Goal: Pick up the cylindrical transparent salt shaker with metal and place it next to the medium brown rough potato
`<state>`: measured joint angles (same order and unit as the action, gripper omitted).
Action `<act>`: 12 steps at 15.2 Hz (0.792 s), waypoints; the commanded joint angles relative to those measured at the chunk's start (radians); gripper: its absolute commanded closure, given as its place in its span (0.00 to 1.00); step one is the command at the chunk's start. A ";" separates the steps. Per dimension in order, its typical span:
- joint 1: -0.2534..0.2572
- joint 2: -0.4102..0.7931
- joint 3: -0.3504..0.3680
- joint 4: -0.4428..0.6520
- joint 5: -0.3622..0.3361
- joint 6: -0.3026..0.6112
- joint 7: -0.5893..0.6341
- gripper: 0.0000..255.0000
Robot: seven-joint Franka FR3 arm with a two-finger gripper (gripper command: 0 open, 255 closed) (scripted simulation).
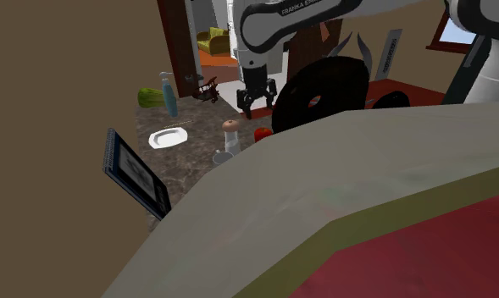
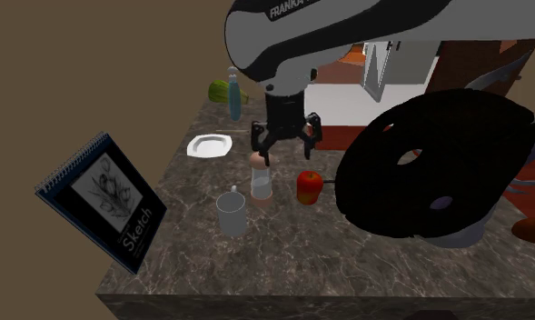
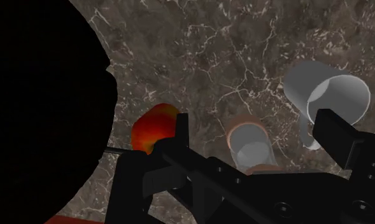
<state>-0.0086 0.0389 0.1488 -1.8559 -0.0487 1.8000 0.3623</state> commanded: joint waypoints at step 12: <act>0.067 0.498 -0.004 0.551 -0.117 -0.101 0.082 0.00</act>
<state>0.0572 0.5298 0.1452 -1.3049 -0.1635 1.6924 0.4420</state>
